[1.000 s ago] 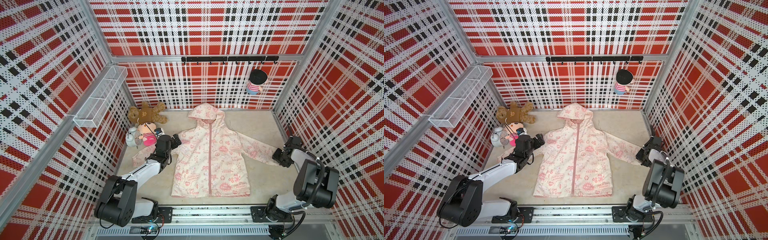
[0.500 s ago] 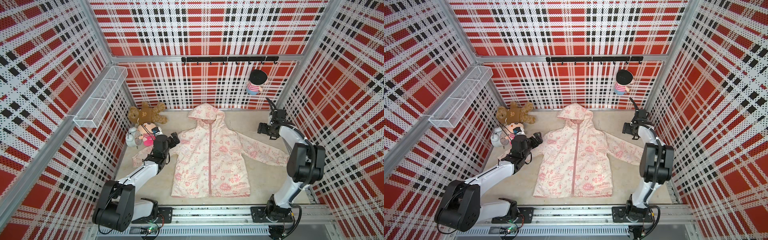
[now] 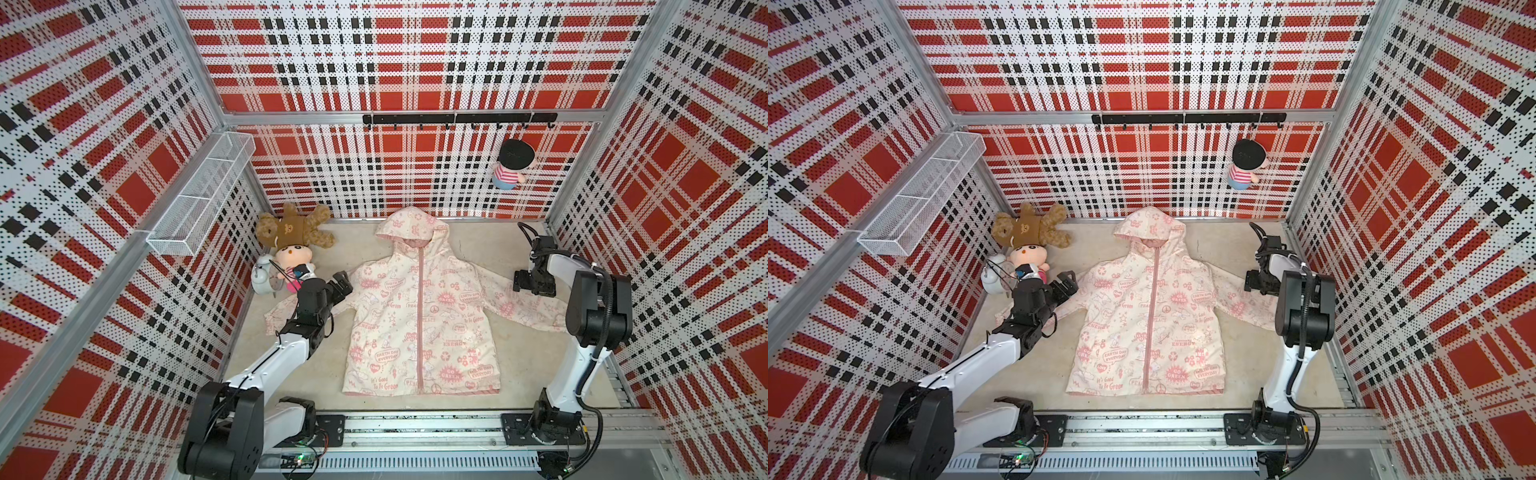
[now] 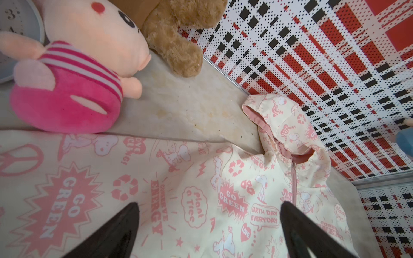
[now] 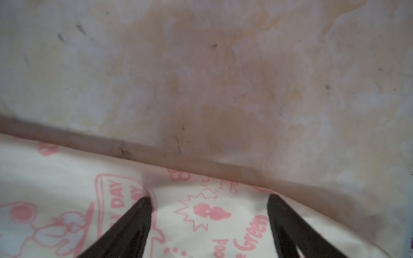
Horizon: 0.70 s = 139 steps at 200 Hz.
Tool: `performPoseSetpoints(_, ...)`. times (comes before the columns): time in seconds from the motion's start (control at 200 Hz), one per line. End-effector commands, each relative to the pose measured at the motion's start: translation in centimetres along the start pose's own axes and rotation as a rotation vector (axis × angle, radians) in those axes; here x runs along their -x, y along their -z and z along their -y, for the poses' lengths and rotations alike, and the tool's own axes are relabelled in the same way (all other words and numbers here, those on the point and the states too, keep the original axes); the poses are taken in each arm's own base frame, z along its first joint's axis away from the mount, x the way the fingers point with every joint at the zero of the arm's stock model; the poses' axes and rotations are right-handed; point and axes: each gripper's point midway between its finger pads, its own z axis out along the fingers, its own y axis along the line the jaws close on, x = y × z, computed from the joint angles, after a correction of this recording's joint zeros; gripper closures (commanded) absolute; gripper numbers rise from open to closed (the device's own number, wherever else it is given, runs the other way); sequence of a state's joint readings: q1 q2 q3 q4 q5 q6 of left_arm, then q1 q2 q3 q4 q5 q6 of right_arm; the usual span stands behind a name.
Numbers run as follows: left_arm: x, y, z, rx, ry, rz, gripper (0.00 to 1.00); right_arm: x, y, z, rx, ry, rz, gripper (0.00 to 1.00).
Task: Unzip the jacket
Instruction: Flatten out the jacket at the center of the board.
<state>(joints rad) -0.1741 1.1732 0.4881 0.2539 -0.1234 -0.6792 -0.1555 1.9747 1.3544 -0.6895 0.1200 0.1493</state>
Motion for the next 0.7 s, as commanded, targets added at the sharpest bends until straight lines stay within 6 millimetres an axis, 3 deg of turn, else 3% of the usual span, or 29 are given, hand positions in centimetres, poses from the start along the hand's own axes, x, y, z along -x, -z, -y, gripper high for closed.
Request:
performPoseSetpoints(0.0, 0.3, 0.4, 0.5, -0.033, 0.032, 0.006, 0.01, -1.3, -1.3, 1.6, -0.108, 0.016, -0.038, 0.24)
performPoseSetpoints(0.04, 0.3, 0.4, 0.4, -0.032, 0.032, 0.008, 0.01, -1.5, -1.5, 1.7, -0.107, 0.016, -0.044, 0.31)
performPoseSetpoints(0.14, 0.3, 0.3, 0.1, -0.021, 0.034, 0.010, 0.01, -2.0, -2.0, 2.1, -0.101, -0.006, -0.048, 0.61)
performPoseSetpoints(0.23, 0.1, 0.2, -0.3, -0.012, 0.038, 0.007, 0.01, -2.4, -2.2, 2.8, -0.108, -0.028, -0.047, 0.77)
performPoseSetpoints(0.526, 0.2, -0.1, -1.7, 0.042, 0.027, 0.014, 0.01, -4.0, -2.0, 5.9, -0.053, -0.214, -0.027, 0.96)
performPoseSetpoints(0.616, 0.8, -0.2, -2.4, 0.086, 0.008, 0.026, 0.01, -3.9, -1.6, 6.3, -0.019, -0.266, -0.008, 0.96)
performPoseSetpoints(0.691, 1.4, -0.3, -2.8, 0.117, -0.019, 0.040, 0.00, -3.1, -0.5, 6.3, -0.009, -0.281, 0.026, 0.88)
